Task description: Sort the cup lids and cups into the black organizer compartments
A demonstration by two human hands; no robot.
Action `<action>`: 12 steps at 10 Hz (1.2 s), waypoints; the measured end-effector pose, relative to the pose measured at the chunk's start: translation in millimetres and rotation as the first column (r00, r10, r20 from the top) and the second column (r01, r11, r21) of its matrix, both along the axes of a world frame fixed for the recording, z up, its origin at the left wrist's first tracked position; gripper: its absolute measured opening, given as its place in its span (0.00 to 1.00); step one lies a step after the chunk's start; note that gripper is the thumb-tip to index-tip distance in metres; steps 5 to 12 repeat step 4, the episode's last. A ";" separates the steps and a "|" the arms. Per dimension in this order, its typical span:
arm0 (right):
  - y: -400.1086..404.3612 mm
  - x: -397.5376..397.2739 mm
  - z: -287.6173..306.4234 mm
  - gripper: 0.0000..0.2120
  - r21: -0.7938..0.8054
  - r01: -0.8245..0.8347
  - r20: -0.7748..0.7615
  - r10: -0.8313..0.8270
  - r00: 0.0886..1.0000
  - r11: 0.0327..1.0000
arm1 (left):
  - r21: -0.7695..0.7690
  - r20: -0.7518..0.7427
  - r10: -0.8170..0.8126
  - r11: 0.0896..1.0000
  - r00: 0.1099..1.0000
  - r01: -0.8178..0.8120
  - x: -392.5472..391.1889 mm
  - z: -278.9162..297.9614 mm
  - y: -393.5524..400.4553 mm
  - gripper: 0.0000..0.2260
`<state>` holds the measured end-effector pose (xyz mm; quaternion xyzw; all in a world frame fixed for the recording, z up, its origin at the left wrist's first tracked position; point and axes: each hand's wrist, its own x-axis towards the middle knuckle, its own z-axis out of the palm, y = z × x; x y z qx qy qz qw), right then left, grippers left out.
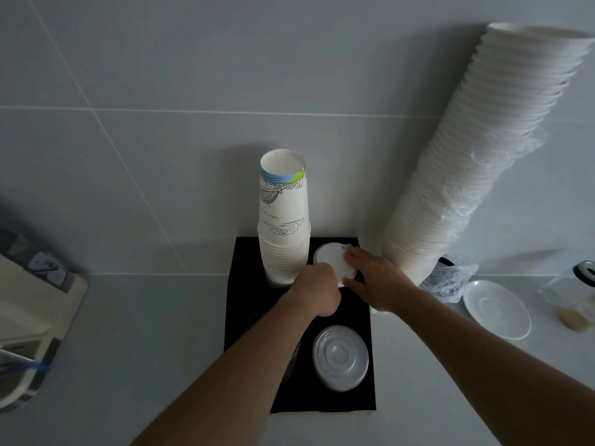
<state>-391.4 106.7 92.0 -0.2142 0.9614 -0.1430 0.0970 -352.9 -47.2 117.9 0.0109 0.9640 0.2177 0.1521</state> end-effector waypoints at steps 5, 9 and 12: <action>-1.1 22.5 20.9 0.29 -0.141 0.133 0.002 -0.134 0.991 0.981 | 0.333 -0.073 0.132 0.938 0.989 -0.101 12.1 17.3 -24.8 0.20; -1.1 22.5 20.9 0.29 -0.141 0.133 0.002 -0.134 0.991 0.981 | 0.333 -0.073 0.132 0.938 0.989 -0.101 12.1 17.3 -24.8 0.20; -1.1 22.5 20.9 0.29 -0.141 0.133 0.002 -0.134 0.991 0.981 | 0.333 -0.073 0.132 0.938 0.989 -0.101 12.1 17.3 -24.8 0.20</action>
